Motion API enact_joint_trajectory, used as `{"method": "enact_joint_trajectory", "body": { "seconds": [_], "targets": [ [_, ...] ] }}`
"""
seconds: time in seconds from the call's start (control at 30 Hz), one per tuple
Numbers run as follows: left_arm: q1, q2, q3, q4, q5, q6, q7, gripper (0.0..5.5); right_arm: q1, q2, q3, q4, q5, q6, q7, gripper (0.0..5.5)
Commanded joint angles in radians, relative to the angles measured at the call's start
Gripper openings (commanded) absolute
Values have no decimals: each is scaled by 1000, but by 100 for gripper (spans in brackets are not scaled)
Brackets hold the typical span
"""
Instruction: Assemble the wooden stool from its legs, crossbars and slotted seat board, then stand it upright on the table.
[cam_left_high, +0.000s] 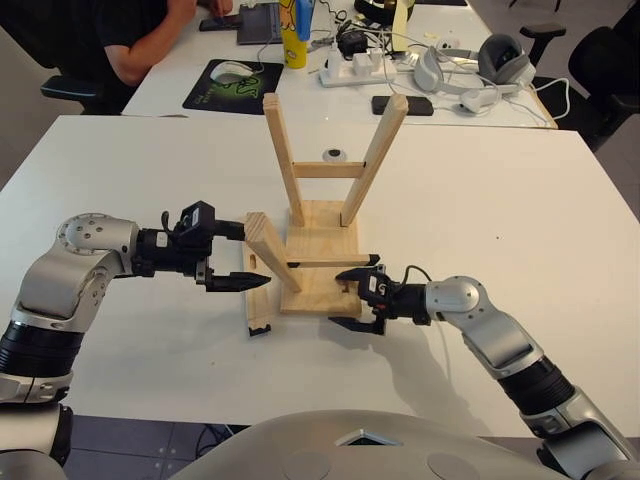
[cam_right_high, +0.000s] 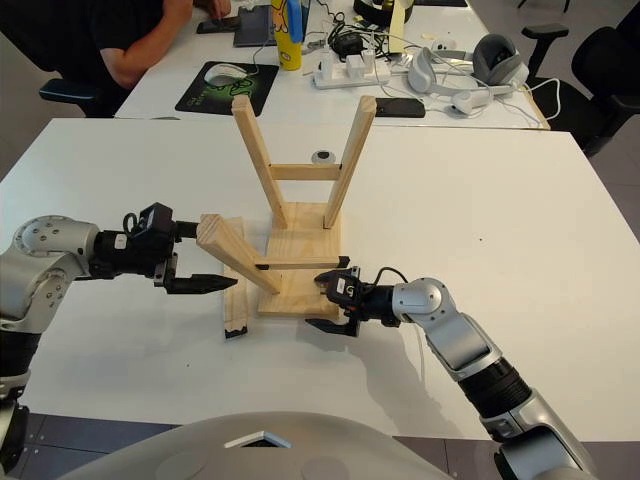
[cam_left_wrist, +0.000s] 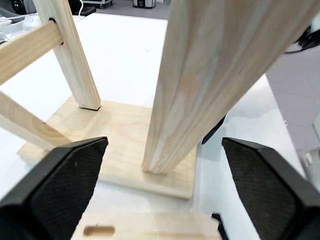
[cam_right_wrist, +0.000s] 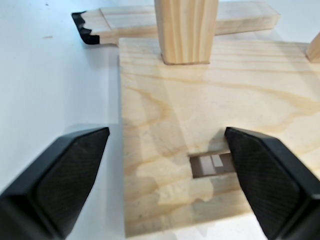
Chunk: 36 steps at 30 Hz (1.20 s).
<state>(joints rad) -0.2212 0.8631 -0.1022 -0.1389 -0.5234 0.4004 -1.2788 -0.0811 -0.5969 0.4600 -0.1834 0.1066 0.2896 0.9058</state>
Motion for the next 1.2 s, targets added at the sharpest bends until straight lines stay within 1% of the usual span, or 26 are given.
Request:
{"method": "enact_joint_trajectory", "body": {
  "seconds": [0.03,0.17,0.3,0.47,0.73,0.93,1.1,1.2],
  "targets": [
    [23,2,-20,53,85,-61,5,489,62,-29,39,84,-48,70,4,428],
    [57,-19,-5,36,79,-56,17,538,57,-12,10,89,-16,62,1,428],
    [66,-38,0,6,64,-33,27,538,49,9,-16,95,16,53,-4,428],
    [61,-43,-6,7,96,-67,33,538,69,8,-18,66,12,60,-24,428],
    [-40,-1,-26,125,165,-122,-65,538,124,37,-63,1,38,75,-105,428],
    [-88,-9,-34,173,184,-132,-107,538,159,61,-99,-14,69,66,-131,428],
    [-114,-12,-26,204,179,-134,-129,538,199,94,-170,-37,150,46,-131,428],
    [-137,-10,-13,233,168,-127,-142,538,214,124,-190,-11,174,17,-135,428]
  ]
}}
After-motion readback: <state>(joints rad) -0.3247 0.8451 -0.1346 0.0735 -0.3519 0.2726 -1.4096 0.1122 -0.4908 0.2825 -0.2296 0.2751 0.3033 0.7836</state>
